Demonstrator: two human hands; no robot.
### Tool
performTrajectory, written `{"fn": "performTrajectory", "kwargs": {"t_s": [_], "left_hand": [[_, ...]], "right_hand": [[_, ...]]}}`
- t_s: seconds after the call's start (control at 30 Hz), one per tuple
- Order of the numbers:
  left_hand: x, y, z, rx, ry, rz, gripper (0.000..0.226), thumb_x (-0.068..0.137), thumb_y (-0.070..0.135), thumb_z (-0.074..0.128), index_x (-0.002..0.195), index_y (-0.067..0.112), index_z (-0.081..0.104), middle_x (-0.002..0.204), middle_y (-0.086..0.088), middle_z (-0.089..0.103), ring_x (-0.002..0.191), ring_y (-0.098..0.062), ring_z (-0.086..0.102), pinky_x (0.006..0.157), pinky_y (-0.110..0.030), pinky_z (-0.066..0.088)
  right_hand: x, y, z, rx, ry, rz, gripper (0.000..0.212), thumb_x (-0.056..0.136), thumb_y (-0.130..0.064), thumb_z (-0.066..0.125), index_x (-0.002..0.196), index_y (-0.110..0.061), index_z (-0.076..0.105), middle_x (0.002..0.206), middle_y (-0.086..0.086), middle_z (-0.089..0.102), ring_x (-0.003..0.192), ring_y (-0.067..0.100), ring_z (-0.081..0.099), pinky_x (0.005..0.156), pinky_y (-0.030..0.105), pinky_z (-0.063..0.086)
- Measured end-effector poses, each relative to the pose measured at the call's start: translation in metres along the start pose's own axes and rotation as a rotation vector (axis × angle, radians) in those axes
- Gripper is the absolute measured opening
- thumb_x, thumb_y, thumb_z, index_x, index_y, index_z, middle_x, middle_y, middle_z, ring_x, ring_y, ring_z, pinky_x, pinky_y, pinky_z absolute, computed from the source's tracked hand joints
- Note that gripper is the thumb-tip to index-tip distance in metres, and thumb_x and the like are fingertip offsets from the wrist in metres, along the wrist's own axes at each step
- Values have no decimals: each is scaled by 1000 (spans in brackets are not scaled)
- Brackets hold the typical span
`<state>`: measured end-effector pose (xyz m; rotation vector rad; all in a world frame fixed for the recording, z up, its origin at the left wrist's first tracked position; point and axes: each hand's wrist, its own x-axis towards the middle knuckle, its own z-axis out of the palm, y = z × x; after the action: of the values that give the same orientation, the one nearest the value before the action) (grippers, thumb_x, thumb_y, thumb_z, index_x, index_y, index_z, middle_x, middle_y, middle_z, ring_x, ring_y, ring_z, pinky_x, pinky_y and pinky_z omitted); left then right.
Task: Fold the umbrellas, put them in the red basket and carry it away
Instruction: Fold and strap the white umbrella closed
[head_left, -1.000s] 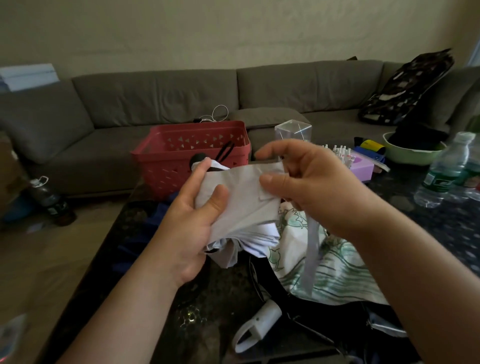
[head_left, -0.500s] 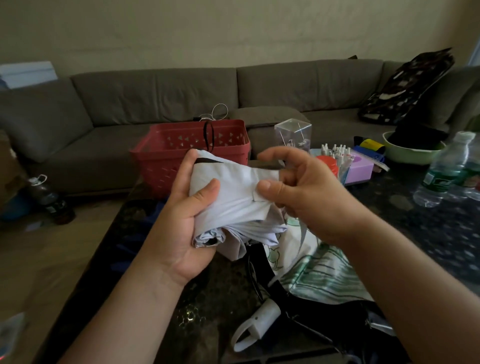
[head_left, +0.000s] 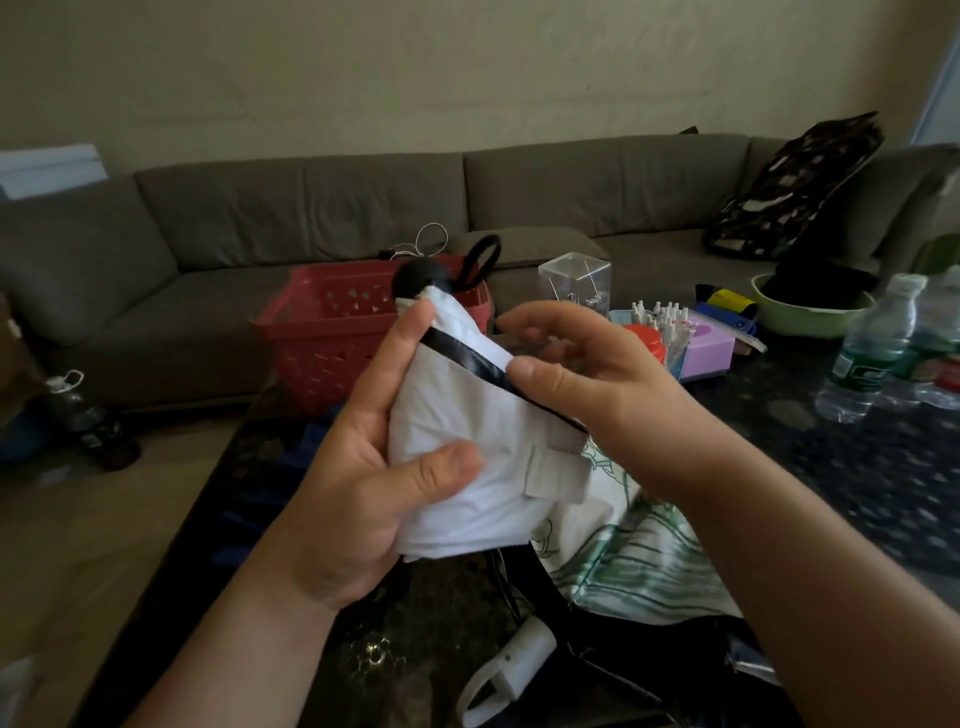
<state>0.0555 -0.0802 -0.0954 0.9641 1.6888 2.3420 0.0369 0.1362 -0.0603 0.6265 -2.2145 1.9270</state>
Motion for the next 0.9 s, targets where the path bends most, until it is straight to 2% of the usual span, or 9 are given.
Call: {"fn": "performTrajectory", "kwargs": {"t_s": [0.07, 0.17, 0.23, 0.33, 0.43, 0.5, 0.63, 0.77, 0.9], "left_hand": [[0, -1, -1, -10, -43, -9, 91, 85, -1, 70, 152, 54, 44, 157, -3, 55, 139, -31, 58, 101, -43, 56], [0, -1, -3, 10, -50, -8, 91, 81, 0, 69, 150, 54, 47, 154, -2, 57, 138, -29, 59, 100, -41, 57], [0, -2, -3, 23, -49, 0, 91, 81, 0, 70, 150, 54, 47, 155, -2, 56, 139, -29, 58, 101, -41, 56], [0, -4, -2, 4, -30, 5, 92, 79, -1, 70, 150, 54, 47, 155, -1, 57, 139, -29, 59, 101, -40, 57], [1, -5, -3, -1, -43, -9, 96, 81, -4, 73, 152, 53, 44, 157, -1, 55, 139, -29, 58, 101, -40, 56], [0, -5, -5, -12, -35, -17, 101, 80, -9, 75, 153, 53, 42, 158, -2, 53, 140, -29, 57, 102, -41, 56], [-1, -2, -3, -77, -2, -19, 100, 75, -2, 71, 154, 52, 42, 155, 2, 56, 135, -27, 62, 95, -40, 59], [0, -4, -1, -60, 34, -38, 96, 77, 1, 71, 155, 49, 42, 151, 2, 60, 133, -27, 63, 94, -41, 60], [3, -7, 2, -55, 108, -43, 92, 79, -5, 67, 155, 43, 45, 150, 1, 61, 132, -28, 65, 92, -41, 60]], "right_hand": [[-1, 0, 3, -123, -13, -33, 41, 90, -44, 76, 129, -33, 67, 121, -7, 68, 108, 0, 67, 91, 25, 55], [-3, 4, 8, -70, -89, 14, 52, 92, -53, 68, 138, -31, 64, 128, -3, 71, 121, 12, 67, 105, 44, 54], [-5, 10, 12, -100, -82, -1, 54, 88, -59, 69, 133, -30, 66, 122, -3, 74, 118, 16, 69, 102, 52, 55], [-10, 18, 19, -169, -4, -85, 41, 89, -57, 68, 116, -27, 66, 103, -5, 73, 100, 14, 71, 87, 56, 57], [-8, 22, 22, -169, 23, -102, 30, 97, -50, 61, 110, -23, 61, 91, -10, 67, 86, 13, 65, 75, 47, 55], [-4, 24, 23, -145, -4, -74, 23, 101, -41, 57, 100, -17, 60, 81, -8, 59, 75, 9, 56, 68, 38, 47], [-5, 30, 31, -94, -87, 11, 31, 110, -28, 49, 93, -3, 54, 80, -3, 49, 73, 8, 46, 66, 27, 41], [-3, 26, 26, 8, -79, 35, 30, 111, -28, 47, 88, -9, 53, 79, -3, 48, 74, 10, 45, 67, 29, 39], [-5, 33, 36, 70, -76, 63, 34, 112, -27, 44, 99, 3, 51, 88, 4, 53, 82, 17, 52, 74, 35, 48]]}}
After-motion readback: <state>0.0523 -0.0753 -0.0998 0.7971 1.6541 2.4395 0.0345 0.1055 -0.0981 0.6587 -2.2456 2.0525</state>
